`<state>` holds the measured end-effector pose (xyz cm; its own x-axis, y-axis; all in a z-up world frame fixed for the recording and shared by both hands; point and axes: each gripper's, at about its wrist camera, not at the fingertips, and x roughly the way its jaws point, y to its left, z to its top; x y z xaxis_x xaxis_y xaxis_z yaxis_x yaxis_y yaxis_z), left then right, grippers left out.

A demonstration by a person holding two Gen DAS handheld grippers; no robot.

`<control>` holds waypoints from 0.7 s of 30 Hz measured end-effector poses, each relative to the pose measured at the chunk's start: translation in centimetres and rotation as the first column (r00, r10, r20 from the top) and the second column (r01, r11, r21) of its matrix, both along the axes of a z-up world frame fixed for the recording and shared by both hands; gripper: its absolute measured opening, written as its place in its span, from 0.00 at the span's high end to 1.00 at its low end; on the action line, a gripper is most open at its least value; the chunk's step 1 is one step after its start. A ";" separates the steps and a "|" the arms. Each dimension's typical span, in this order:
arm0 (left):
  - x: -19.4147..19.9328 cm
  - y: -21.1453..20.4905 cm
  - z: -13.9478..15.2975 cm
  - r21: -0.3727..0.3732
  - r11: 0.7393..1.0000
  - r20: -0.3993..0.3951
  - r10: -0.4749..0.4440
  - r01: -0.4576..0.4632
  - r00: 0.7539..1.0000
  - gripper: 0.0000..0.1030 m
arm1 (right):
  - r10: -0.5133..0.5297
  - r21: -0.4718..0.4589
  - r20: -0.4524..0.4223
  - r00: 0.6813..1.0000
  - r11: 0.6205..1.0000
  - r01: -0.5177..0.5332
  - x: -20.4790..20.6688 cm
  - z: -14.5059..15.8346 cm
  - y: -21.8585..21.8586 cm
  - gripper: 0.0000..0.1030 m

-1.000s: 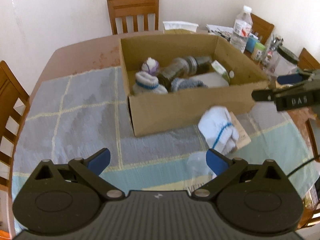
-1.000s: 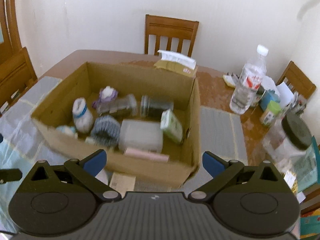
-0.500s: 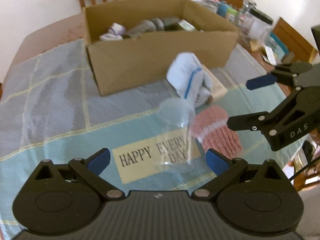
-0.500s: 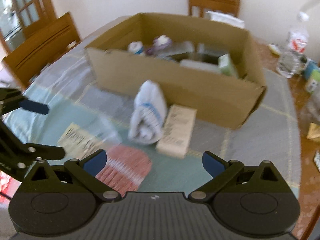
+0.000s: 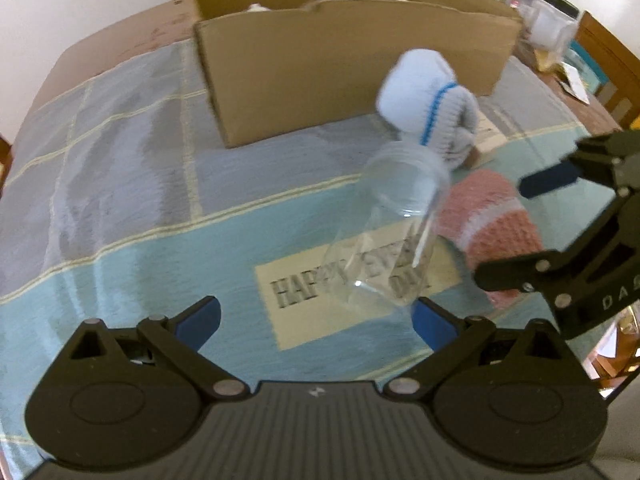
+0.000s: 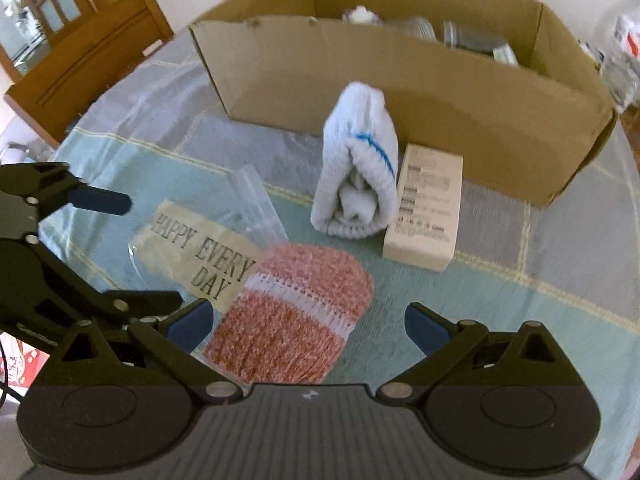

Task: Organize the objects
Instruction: 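Move the left tool to the clear plastic jar and the right tool to the pink knit sock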

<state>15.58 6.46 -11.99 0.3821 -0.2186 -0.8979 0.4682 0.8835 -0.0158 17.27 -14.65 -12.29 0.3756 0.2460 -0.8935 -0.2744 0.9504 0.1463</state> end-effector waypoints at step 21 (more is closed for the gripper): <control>1.5 2.2 0.4 -0.017 0.997 -0.007 0.072 -0.072 0.997 0.02 | 0.063 -0.066 0.009 0.998 0.996 -0.063 -2.8 0.2 -2.0 0.00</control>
